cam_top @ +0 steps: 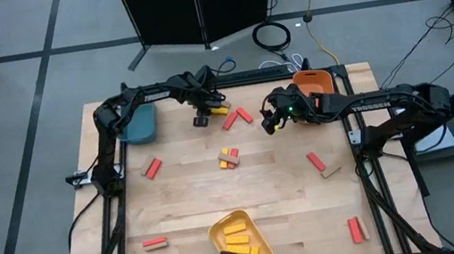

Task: Sort blocks
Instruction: Put the yellow block into the yellow bin

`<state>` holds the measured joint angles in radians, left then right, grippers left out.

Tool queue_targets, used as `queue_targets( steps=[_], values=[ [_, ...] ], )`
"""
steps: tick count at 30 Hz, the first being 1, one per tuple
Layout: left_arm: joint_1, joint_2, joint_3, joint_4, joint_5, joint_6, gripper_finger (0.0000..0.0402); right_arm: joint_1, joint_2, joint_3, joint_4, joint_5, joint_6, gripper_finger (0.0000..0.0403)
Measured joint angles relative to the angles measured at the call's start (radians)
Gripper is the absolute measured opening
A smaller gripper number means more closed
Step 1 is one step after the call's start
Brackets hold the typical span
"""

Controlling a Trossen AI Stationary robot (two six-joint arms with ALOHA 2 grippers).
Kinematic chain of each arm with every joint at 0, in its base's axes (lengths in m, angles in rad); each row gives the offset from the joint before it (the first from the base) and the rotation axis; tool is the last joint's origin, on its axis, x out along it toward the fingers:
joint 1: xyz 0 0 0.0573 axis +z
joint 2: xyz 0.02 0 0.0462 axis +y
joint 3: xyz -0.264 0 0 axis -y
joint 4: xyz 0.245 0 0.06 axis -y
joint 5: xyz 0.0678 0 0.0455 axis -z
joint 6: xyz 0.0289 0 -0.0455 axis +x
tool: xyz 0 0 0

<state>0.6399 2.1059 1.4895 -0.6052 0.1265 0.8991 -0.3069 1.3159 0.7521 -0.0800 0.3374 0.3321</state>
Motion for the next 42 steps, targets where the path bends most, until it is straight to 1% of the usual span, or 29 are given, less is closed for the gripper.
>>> queue_targets(
  steps=[6, 9, 15, 19, 21, 25, 28, 31, 34, 36, 38, 42],
  values=[
    [0.000, -0.010, 0.004, -0.017, -0.009, -0.003, 0.0094, 0.000, 0.000, 0.000, 0.000, 0.000, -0.007, 0.0201],
    [0.000, -0.012, 0.033, -0.041, -0.009, -0.003, 0.0093, 0.000, 0.000, 0.000, 0.001, 0.000, -0.020, 0.0201],
    [0.000, -0.017, 0.132, -0.185, -0.007, -0.010, 0.0093, 0.000, 0.000, 0.000, 0.001, 0.000, -0.036, 0.0201],
    [0.000, -0.073, 0.164, -0.237, 0.010, -0.075, 0.0093, 0.000, 0.000, 0.000, 0.001, 0.000, -0.053, 0.0201],
    [0.000, -0.117, 0.160, -0.255, 0.053, -0.111, 0.0093, 0.000, 0.000, 0.000, 0.002, 0.000, -0.060, 0.0201],
    [-0.010, -0.228, 0.138, -0.276, 0.198, -0.236, 0.0093, 0.000, 0.000, 0.000, 0.002, 0.001, -0.092, 0.0201],
    [-0.041, -0.319, 0.096, -0.303, 0.284, -0.321, 0.0092, 0.000, 0.000, 0.000, 0.003, 0.001, -0.116, 0.0201],
    [-0.107, -0.416, 0.022, -0.307, 0.333, -0.403, 0.0092, 0.000, 0.000, 0.000, 0.002, 0.000, -0.136, 0.0201],
    [-0.224, -0.511, -0.068, -0.291, 0.345, -0.524, 0.0092, 0.002, 0.000, 0.000, 0.001, -0.006, -0.139, 0.0201],
    [-0.327, -0.564, -0.136, -0.266, 0.342, -0.613, 0.0092, 0.005, 0.000, 0.000, -0.001, -0.027, -0.139, 0.0201],
    [-0.446, -0.608, -0.198, -0.199, 0.326, -0.712, 0.0092, 0.011, 0.000, 0.000, -0.001, -0.055, -0.139, 0.0201],
    [-0.696, -0.641, -0.290, -0.060, 0.231, -0.893, 0.0092, 0.037, 0.000, 0.000, -0.002, -0.082, -0.122, 0.0201]
  ],
)
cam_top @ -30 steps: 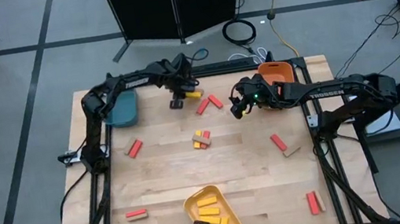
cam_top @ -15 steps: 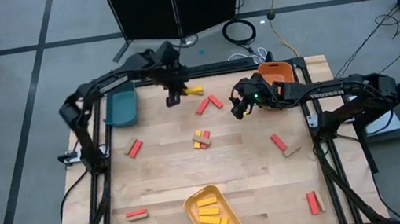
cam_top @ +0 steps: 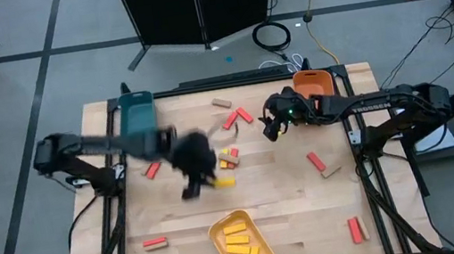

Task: Sort blocks
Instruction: Put the yellow block into the yellow bin

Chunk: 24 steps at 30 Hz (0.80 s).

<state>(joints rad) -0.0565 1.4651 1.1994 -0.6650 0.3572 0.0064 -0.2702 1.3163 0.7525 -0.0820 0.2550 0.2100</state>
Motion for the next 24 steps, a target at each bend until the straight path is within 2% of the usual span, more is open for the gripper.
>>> queue_targets(
  steps=[3, 7, 13, 18, 21, 24],
  values=[
    [-0.152, 0.005, -0.037, 0.108, -0.062, -0.068, 0.0092, 0.026, 0.000, 0.000, 0.001, 0.000, 0.022, 0.0201],
    [-0.278, 0.048, -0.044, 0.180, -0.132, -0.133, 0.0090, 0.071, 0.000, 0.000, -0.004, 0.000, 0.065, 0.0201],
    [-0.354, 0.140, -0.044, 0.289, -0.152, -0.188, 0.0091, 0.150, 0.000, 0.000, -0.009, 0.000, 0.121, 0.0201],
    [-0.365, 0.181, -0.044, 0.278, -0.181, -0.231, 0.0091, 0.212, 0.000, 0.000, -0.022, 0.000, 0.145, 0.0201],
    [-0.357, 0.168, -0.044, 0.230, -0.293, -0.231, 0.0092, 0.236, 0.000, 0.000, -0.025, 0.000, 0.145, 0.0201],
    [-0.350, 0.116, -0.043, 0.143, -0.482, -0.182, 0.0092, 0.247, 0.000, 0.000, -0.027, 0.000, 0.145, 0.0201]
  ],
)
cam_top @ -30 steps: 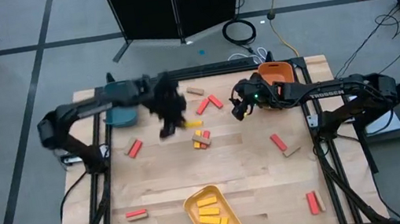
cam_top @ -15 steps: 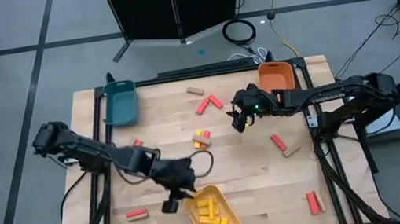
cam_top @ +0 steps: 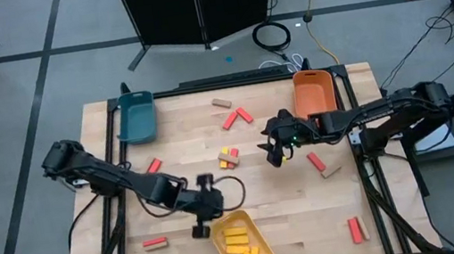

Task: Sort blocks
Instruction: Put the yellow block into the yellow bin

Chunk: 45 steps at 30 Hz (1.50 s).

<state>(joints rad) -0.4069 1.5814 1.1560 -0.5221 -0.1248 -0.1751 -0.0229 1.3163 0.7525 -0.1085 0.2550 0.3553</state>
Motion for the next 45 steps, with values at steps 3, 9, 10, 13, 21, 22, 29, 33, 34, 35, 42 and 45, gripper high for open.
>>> queue_targets(
  steps=[3, 9, 10, 13, 21, 22, 29, 33, 34, 35, 42, 45],
  values=[
    [0.049, -0.040, -0.010, -0.038, -0.118, 0.046, 0.0092, 0.002, 0.000, 0.000, 0.000, 0.000, 0.000, 0.0201],
    [0.279, -0.091, -0.192, 0.092, 0.054, 0.163, 0.0092, 0.002, 0.025, 0.000, 0.049, 0.001, 0.001, 0.0201],
    [0.322, -0.099, -0.237, 0.132, 0.096, 0.182, 0.0092, 0.002, 0.038, 0.000, 0.067, 0.001, -0.010, 0.0201],
    [0.443, -0.147, -0.351, 0.243, 0.155, 0.213, 0.0092, 0.001, 0.082, 0.001, 0.127, 0.000, -0.049, 0.0201],
    [0.577, -0.260, -0.549, 0.615, 0.268, 0.347, 0.0092, -0.038, 0.219, 0.000, 0.311, -0.100, -0.157, 0.0201],
    [0.584, -0.256, -0.549, 0.623, 0.267, 0.371, 0.0092, -0.046, 0.227, 0.000, 0.345, -0.098, -0.146, 0.0201],
    [0.647, -0.245, -0.556, 0.642, 0.287, 0.481, 0.0093, -0.065, 0.319, 0.010, 0.580, -0.094, -0.124, 0.0201],
    [0.722, -0.247, -0.569, 0.653, 0.394, 0.496, 0.0093, -0.065, 0.420, 0.056, 0.605, -0.052, -0.114, 0.0201],
    [0.745, -0.247, -0.582, 0.673, 0.443, 0.494, 0.0093, -0.064, 0.445, 0.072, 0.597, -0.023, -0.113, 0.0201],
    [0.766, -0.247, -0.596, 0.702, 0.489, 0.482, 0.0093, -0.065, 0.470, 0.091, 0.593, 0.002, -0.113, 0.0201],
    [0.846, -0.247, -0.640, 0.818, 0.585, 0.444, 0.0138, -0.053, 0.555, 0.220, 0.471, 0.039, -0.092, 0.0201],
    [0.842, -0.247, -0.640, 0.861, 0.585, 0.445, 0.0171, -0.042, 0.593, 0.294, 0.366, 0.040, -0.081, 0.0201]
  ],
)
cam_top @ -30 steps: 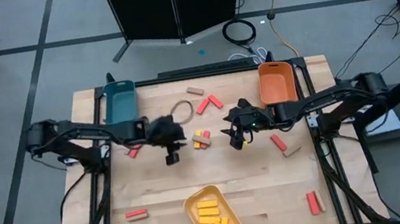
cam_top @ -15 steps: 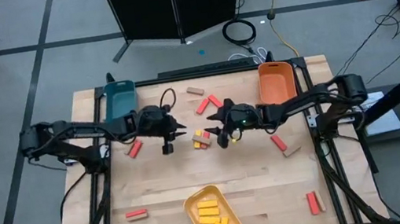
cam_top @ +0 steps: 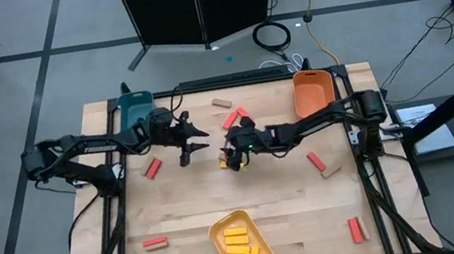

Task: Sort blocks
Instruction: Put the yellow block into the yellow bin

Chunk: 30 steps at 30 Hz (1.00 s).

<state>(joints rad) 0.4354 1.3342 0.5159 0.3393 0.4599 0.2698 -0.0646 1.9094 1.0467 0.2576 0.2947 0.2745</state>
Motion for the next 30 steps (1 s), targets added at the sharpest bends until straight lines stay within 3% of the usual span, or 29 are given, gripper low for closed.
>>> queue_targets(
  steps=[5, 9, 30],
  values=[
    [-0.001, 0.000, 0.000, 0.020, 0.000, 0.007, 0.0199, 0.028, 0.079, 0.107, -0.161, 0.006, 0.005, 0.0201],
    [-0.002, 0.000, 0.000, 0.013, 0.000, 0.018, 0.0201, 0.051, 0.102, 0.141, -0.235, 0.085, 0.044, 0.0201],
    [-0.001, 0.000, 0.000, 0.010, -0.027, 0.053, 0.0202, 0.081, 0.091, 0.145, -0.435, 0.138, 0.244, 0.0201]
  ],
)
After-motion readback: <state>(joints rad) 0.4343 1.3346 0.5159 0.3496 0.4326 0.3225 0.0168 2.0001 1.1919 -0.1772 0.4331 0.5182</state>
